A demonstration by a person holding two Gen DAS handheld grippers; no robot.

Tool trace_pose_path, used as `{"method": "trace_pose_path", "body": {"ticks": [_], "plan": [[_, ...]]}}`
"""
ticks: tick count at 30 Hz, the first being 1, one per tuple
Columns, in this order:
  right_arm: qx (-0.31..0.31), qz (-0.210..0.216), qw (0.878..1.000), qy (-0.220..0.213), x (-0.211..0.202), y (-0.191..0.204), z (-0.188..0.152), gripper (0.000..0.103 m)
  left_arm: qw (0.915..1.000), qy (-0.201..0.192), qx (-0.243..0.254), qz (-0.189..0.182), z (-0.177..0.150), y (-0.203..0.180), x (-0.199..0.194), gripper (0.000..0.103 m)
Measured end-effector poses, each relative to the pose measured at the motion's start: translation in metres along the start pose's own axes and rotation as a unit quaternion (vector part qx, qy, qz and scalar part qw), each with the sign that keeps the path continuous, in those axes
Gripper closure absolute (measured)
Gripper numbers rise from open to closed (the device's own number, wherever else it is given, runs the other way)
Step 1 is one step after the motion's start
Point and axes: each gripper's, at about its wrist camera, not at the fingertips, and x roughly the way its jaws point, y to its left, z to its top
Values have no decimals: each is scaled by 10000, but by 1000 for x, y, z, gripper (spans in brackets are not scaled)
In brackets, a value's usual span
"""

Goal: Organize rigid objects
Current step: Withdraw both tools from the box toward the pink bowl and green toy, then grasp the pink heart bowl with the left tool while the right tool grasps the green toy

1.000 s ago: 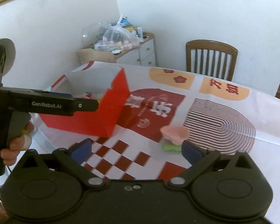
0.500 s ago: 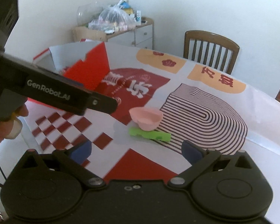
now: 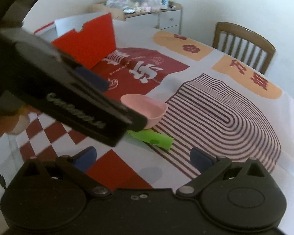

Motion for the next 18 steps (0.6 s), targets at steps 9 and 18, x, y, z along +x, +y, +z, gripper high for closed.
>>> {"method": "trace_pose_path", "body": {"ticks": [9, 18], "plan": [[-506, 278, 9983, 88, 20, -6, 9, 10, 9996, 193, 114, -155, 5, 9, 32, 18], [-638, 514, 9966, 92, 35, -14, 12, 20, 9995, 114, 184, -229, 5, 13, 43, 18]]}}
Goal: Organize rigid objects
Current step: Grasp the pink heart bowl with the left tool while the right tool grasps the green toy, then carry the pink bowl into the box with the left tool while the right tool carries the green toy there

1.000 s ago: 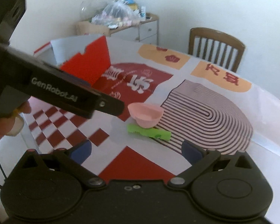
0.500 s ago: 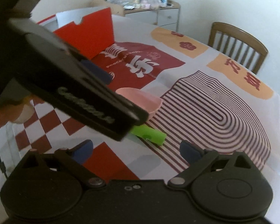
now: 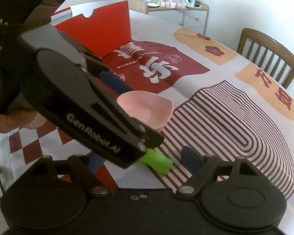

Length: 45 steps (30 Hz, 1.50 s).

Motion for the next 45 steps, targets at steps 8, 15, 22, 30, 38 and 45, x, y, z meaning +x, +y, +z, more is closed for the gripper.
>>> {"method": "trace_pose_path", "body": {"ticks": [8, 15, 22, 30, 38, 45], "plan": [[-32, -17, 9999, -110, -4, -4, -2, 36, 9995, -80, 293, 127, -3, -7, 1, 25], [-135, 2, 9998, -112, -6, 1, -1, 61, 9996, -120, 238, 105, -4, -9, -2, 25], [-170, -110, 9998, -31, -9, 12, 0, 80, 9997, -201, 76, 137, -5, -5, -15, 25], [-18, -367, 9993, 32, -13, 28, -3, 88, 9989, -394, -150, 197, -5, -2, -36, 25], [578, -597, 9965, 72, -19, 31, -3, 88, 9971, -534, -120, 533, -17, -4, -63, 25], [1014, -831, 9914, 7, -34, 36, 0, 88, 9957, -467, -308, 738, -27, 1, -89, 25]]}}
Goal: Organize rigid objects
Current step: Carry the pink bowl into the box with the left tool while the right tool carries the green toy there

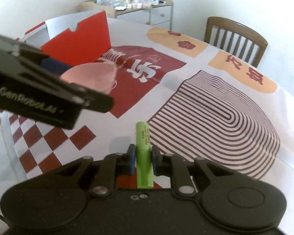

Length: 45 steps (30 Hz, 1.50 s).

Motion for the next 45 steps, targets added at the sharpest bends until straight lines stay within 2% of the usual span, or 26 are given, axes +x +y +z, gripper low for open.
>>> {"method": "trace_pose_path", "body": {"ticks": [12, 23, 35, 45], "plan": [[180, -115, 9993, -301, -49, 24, 25, 88, 9993, -368, -86, 70, -6, 17, -58, 25], [93, -99, 9979, -639, -81, 69, 63, 88, 9973, -661, -253, 174, -7, 65, -103, 25], [-98, -7, 9960, -890, -75, 127, 113, 88, 9932, -940, -484, 482, -8, 143, -136, 25], [-171, 68, 9958, -897, -52, 168, 147, 88, 9898, -980, -703, 762, -12, 209, -142, 25]]}}
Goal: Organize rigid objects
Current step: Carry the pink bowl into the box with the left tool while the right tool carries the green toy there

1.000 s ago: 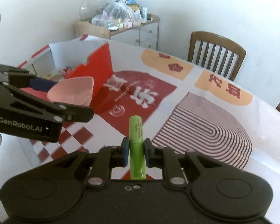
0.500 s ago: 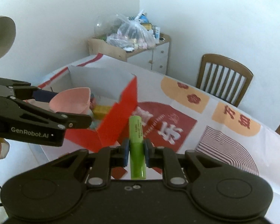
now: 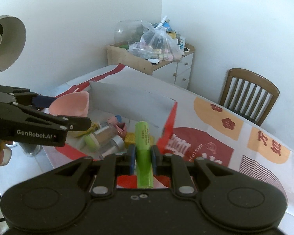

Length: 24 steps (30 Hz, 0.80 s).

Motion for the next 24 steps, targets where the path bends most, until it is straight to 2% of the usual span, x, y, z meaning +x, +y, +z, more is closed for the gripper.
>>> {"method": "trace_pose_path", "body": {"ticks": [5, 12, 24], "plan": [[78, 15, 9999, 77, 20, 10, 8, 88, 9998, 64, -83, 187, 3, 28, 15, 25], [183, -14, 9995, 267, 60, 18, 16, 88, 9981, 459, -266, 322, 10, 52, 60, 25], [44, -105, 9962, 864, 123, 29, 12, 88, 9946, 977, -179, 300, 6, 55, 123, 25]]}}
